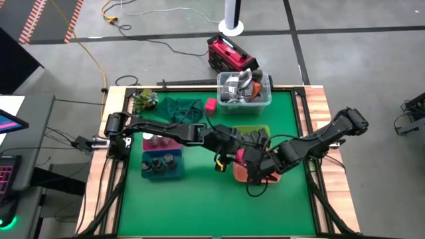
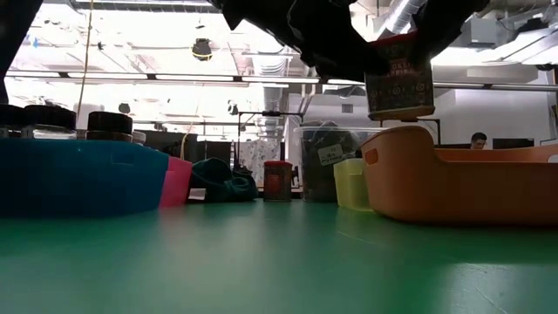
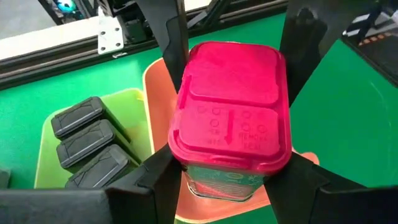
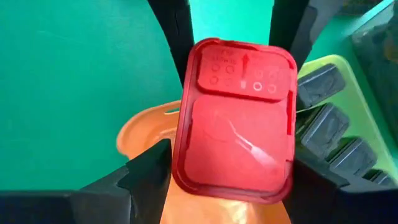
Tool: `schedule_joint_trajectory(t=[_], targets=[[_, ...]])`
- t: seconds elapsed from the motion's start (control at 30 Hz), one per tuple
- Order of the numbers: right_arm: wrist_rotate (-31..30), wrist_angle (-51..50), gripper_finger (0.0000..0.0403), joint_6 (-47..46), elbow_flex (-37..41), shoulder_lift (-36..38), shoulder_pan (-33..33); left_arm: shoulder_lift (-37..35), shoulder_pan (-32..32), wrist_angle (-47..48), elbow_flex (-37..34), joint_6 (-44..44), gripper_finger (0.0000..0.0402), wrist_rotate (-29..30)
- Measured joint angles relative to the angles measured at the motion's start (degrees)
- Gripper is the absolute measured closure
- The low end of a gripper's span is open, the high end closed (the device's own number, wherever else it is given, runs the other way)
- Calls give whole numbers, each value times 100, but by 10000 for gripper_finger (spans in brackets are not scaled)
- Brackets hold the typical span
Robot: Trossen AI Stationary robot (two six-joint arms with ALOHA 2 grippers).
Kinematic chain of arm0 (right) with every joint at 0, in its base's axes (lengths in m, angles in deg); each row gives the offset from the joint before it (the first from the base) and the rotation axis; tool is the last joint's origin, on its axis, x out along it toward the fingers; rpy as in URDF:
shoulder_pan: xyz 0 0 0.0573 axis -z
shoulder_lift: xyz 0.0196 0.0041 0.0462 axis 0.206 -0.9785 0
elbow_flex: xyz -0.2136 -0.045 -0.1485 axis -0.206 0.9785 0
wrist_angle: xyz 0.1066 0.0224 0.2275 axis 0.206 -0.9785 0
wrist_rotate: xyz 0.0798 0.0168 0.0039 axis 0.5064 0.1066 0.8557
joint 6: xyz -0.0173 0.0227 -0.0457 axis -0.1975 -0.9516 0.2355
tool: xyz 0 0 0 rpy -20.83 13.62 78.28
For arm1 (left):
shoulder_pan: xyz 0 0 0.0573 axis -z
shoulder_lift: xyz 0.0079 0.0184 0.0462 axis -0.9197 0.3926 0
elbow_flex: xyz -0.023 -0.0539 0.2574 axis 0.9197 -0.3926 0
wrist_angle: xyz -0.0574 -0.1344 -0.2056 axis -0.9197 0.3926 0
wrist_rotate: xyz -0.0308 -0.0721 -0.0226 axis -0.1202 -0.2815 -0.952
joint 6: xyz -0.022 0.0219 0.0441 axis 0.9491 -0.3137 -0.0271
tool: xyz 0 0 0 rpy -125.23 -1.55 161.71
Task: Sort spices by type
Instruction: Put the red spice can into the orange bin
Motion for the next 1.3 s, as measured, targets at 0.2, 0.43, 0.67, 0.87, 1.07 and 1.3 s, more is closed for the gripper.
schedule_joint_trajectory(t=[0.2, 0.43, 0.67, 0.87, 1.07, 1.3], targets=[[-16, 47, 117, 382, 2, 0, 176, 0, -16, -125, 0, 144, 215, -19], [6, 207, 127, 732, 2, -7, 338, 0, -20, -141, 0, 298, 215, 18], [43, 186, 173, 698, 2, -7, 370, 0, -17, -119, -1, 250, 215, 81], [92, 169, 173, 738, 2, -7, 359, 0, 27, -123, 0, 267, 211, 175], [222, 80, 173, 730, 2, -17, 343, 0, 155, -30, 0, -22, 146, 640], [354, -169, 173, 607, 2, -15, 295, -33, 194, 66, 0, -147, 42, 928]])
